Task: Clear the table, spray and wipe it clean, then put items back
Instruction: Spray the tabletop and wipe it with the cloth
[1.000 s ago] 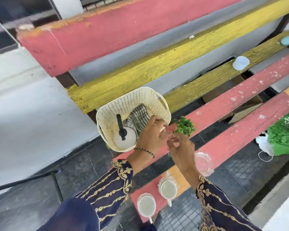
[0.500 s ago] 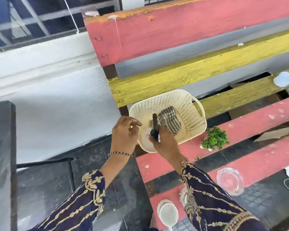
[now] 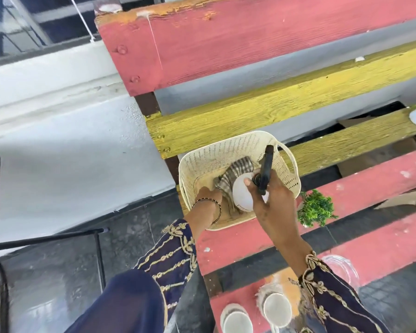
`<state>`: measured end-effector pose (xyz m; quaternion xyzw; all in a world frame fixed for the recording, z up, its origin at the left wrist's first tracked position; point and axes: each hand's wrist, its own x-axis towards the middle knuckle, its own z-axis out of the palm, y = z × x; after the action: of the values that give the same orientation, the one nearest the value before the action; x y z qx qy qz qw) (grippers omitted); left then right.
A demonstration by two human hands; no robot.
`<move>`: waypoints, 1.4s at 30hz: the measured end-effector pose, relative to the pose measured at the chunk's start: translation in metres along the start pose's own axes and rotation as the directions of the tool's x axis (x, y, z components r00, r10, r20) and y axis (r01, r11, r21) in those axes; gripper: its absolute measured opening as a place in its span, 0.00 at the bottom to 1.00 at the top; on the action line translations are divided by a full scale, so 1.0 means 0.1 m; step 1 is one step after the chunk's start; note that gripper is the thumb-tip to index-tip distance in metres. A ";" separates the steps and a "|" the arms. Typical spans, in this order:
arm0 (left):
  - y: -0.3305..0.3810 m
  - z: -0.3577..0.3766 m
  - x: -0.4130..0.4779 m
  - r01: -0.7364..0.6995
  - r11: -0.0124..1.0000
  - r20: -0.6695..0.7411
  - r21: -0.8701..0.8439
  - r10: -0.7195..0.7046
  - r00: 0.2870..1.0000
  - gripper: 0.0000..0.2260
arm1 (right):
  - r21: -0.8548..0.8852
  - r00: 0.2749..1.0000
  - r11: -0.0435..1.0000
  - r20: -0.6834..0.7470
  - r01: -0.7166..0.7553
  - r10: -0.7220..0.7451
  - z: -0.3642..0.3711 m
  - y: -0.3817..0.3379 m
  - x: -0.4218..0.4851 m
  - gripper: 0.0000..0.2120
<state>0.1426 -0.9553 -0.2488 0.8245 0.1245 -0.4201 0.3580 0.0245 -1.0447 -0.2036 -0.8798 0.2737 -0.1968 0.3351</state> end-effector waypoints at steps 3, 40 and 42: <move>-0.02 0.13 0.16 0.123 0.971 0.027 -0.205 -0.120 0.992 0.19 | 0.002 1.000 1.000 -0.001 -0.006 0.006 -0.06 0.13 0.05 0.12; -0.92 -2.65 -2.38 -0.267 0.625 -0.084 -0.734 0.306 0.948 0.09 | 0.503 0.993 0.859 0.011 0.094 -0.115 -0.60 -3.16 -0.98 0.21; -1.32 -3.14 -2.64 -0.279 0.575 -0.129 -0.769 0.287 0.949 0.10 | 0.583 0.989 0.809 0.066 0.072 -0.135 -0.45 -3.62 -1.36 0.19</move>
<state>0.1028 -0.6181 0.0158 0.5944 0.1589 -0.2661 0.7420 0.0224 -0.7568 0.0580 -0.7590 0.1346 -0.2426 0.5891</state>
